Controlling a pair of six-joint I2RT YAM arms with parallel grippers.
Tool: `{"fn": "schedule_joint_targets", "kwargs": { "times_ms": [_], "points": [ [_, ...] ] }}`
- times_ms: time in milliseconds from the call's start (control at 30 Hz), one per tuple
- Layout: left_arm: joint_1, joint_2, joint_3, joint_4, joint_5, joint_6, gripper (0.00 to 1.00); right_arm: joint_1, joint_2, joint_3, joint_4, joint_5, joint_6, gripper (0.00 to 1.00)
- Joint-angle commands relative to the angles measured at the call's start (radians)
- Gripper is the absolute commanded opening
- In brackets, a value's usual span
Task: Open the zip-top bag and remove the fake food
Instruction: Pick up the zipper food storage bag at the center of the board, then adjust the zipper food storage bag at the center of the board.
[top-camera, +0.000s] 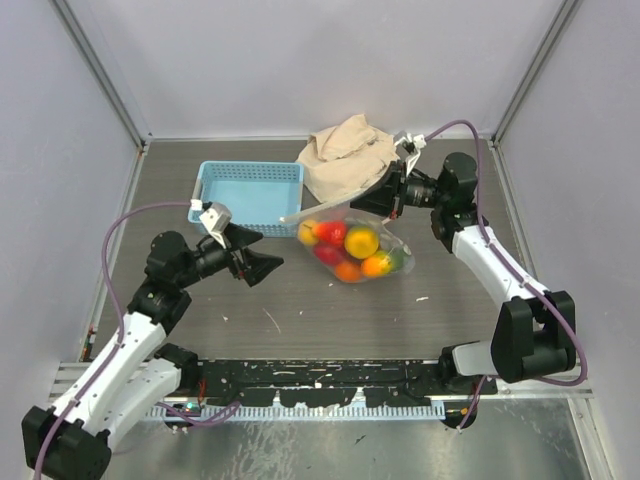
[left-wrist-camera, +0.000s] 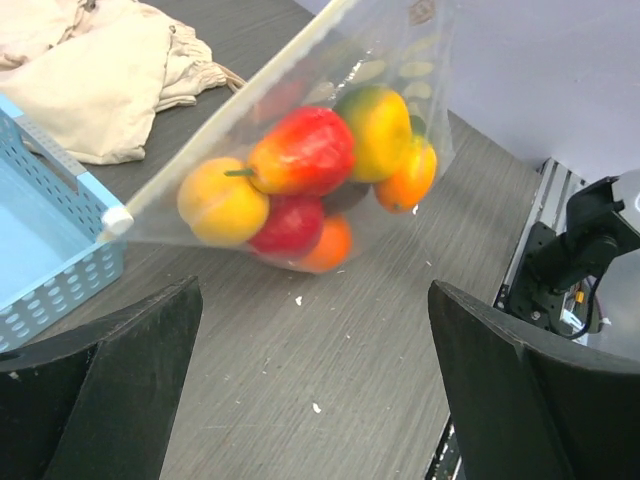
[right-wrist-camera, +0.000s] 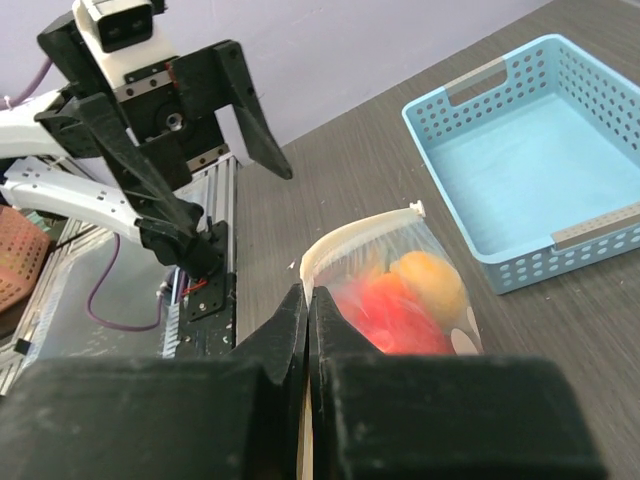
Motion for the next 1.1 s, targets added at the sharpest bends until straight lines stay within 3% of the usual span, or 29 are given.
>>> {"fn": "schedule_joint_targets", "kwargs": {
  "times_ms": [0,167,433,633,1067],
  "points": [
    [0.003,0.076,0.056,0.121,0.045,0.116,0.96,0.012,-0.015,-0.015,0.035,-0.030,-0.019,0.01],
    [0.003,0.226,0.161,0.148,0.137,0.179,0.93,0.021,-0.031,-0.032,0.033,-0.051,-0.026,0.01],
    [0.003,0.550,0.395,0.088,0.377,0.187,0.73,0.027,-0.041,-0.033,0.028,-0.061,-0.030,0.01],
    [-0.039,0.644,0.401,0.167,0.396,0.261,0.70,0.030,-0.035,-0.034,0.030,-0.061,-0.025,0.01],
    [-0.080,0.730,0.422,0.142,0.395,0.326,0.18,0.033,-0.030,-0.020,0.014,-0.053,-0.021,0.01]
  ]
}}
